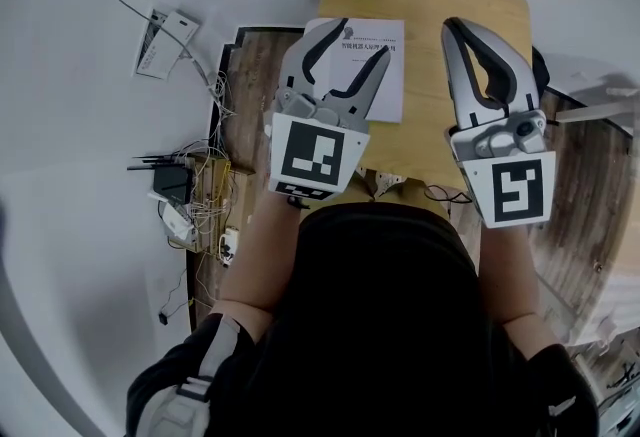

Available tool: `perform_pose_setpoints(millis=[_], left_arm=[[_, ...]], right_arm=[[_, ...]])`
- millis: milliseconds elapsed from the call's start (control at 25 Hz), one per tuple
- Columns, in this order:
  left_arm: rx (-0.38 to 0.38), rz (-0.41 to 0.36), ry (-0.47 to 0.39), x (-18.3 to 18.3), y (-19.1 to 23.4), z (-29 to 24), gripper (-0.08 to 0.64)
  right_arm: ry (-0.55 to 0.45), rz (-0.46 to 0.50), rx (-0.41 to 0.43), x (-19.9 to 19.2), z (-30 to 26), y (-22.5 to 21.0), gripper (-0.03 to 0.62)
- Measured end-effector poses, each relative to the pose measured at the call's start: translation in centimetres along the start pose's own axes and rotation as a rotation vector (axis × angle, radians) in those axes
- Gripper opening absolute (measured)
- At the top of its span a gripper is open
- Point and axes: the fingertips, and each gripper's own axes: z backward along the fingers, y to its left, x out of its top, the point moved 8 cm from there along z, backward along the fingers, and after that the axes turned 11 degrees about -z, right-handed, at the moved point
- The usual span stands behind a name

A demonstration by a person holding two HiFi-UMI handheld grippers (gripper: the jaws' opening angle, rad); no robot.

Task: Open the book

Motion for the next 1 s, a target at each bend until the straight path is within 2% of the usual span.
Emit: perform_pose_setpoints(millis=[120, 280, 400, 520, 760, 1000], left_arm=[[0.014, 0.017, -0.077, 1.5, 0.1, 0.6, 0.221], [0.018, -0.022, -0.142, 3.1, -0.4, 1.0, 0.198], [0.020, -0.024, -0.191, 3.7, -0.4, 1.5, 0.163], [0.045, -0.035, -0.186, 3.9, -0.1, 2.0, 0.136], [0.098, -0.029, -0.201, 3.9, 0.4, 2.6, 0.023], [0.096, -0.029, -0.242, 4.1, 0.6, 3.1, 0.011]], right_arm=[[-0.010, -0.015, 0.010, 0.2, 0.1, 0.0, 0.031], [-0.023, -0.101, 0.025, 0.8, 0.6, 0.0, 0.031], [-0.034, -0.097, 0.037, 1.3, 0.3, 0.4, 0.031], [-0.039, -0.093, 0.049, 1.5, 0.1, 0.7, 0.032], [-0.025, -0.091, 0.082, 1.0, 0.0, 1.2, 0.031], [-0.011, -0.064, 0.119, 1.1, -0.1, 1.9, 0.031]])
